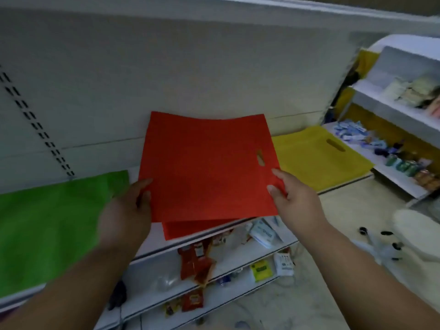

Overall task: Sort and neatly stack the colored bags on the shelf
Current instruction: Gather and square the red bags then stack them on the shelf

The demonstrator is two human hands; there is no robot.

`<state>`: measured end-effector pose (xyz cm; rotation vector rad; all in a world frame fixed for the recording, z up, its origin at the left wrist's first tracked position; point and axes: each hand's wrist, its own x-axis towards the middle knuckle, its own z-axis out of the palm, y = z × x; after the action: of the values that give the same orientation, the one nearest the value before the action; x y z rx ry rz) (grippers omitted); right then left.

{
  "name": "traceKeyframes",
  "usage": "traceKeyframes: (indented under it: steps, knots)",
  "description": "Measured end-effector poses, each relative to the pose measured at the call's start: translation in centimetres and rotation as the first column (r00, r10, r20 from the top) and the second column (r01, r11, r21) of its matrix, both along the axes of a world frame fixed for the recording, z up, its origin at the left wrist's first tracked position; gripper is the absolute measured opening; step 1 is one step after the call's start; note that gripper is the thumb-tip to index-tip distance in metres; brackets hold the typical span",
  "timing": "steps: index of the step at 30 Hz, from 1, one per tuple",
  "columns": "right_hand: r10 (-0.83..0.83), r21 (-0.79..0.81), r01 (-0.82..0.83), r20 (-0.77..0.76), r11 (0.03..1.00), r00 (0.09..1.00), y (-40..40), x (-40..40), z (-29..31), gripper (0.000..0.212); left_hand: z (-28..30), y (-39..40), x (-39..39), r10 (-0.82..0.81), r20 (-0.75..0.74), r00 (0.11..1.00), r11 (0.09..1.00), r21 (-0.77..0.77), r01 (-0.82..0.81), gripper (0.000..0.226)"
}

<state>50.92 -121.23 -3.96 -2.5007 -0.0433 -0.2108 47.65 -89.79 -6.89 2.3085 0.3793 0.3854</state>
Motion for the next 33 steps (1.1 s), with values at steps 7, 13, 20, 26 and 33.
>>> traceKeyframes:
  steps: [7,13,20,26,33]
  knots:
    - [0.25,-0.097,-0.278,-0.234,0.956,0.94,-3.5,6.6,-0.8,0.051,-1.4,-5.1,-0.9,0.116,-0.136,0.984,0.958,0.278,-0.074,0.039]
    - [0.304,-0.277,-0.385,-0.292,0.88,0.907,-3.7,8.5,-2.7,0.042,-2.2,-7.0,-0.7,0.176,-0.282,0.943,0.894,0.447,-0.033,0.042]
    - [0.32,-0.521,-0.402,-0.243,0.753,0.916,-4.0,9.4,-3.8,0.021,-2.4,-8.3,0.7,0.218,-0.395,0.892,0.795,0.602,0.073,0.034]
    - [0.326,-0.619,-0.343,-0.145,0.707,0.934,-2.3,8.5,-1.2,0.027,-1.9,-7.7,-0.3,0.22,-0.319,0.922,0.759,0.65,0.044,0.026]
    - [0.52,-0.511,-0.439,0.018,0.739,0.854,8.9,1.9,3.4,0.042,-0.1,-1.7,-7.3,0.231,-0.174,0.957,0.907,0.394,-0.148,0.032]
